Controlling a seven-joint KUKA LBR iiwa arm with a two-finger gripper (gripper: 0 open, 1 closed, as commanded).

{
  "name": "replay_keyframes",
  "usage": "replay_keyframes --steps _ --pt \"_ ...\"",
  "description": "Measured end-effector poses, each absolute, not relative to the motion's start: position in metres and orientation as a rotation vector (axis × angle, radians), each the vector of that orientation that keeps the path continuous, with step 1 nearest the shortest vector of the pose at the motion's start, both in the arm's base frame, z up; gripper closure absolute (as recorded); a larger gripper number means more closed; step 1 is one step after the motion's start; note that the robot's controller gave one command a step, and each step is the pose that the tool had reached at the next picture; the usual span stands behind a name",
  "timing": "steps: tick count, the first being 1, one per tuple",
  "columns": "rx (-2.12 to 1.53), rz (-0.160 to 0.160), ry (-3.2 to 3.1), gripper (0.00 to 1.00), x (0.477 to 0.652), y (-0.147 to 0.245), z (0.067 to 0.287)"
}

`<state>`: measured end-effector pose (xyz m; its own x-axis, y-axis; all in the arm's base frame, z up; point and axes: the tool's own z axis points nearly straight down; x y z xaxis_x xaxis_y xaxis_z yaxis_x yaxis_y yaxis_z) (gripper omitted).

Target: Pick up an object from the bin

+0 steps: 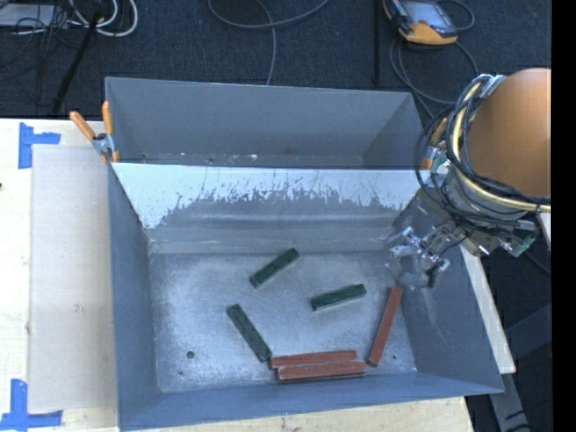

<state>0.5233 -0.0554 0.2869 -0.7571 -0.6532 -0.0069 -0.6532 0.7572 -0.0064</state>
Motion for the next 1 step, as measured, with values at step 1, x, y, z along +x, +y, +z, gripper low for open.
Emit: replay_keyframes --steps 1 --pt "-1.09 0.002 2.945 0.0 0.522 -0.056 0.2822"
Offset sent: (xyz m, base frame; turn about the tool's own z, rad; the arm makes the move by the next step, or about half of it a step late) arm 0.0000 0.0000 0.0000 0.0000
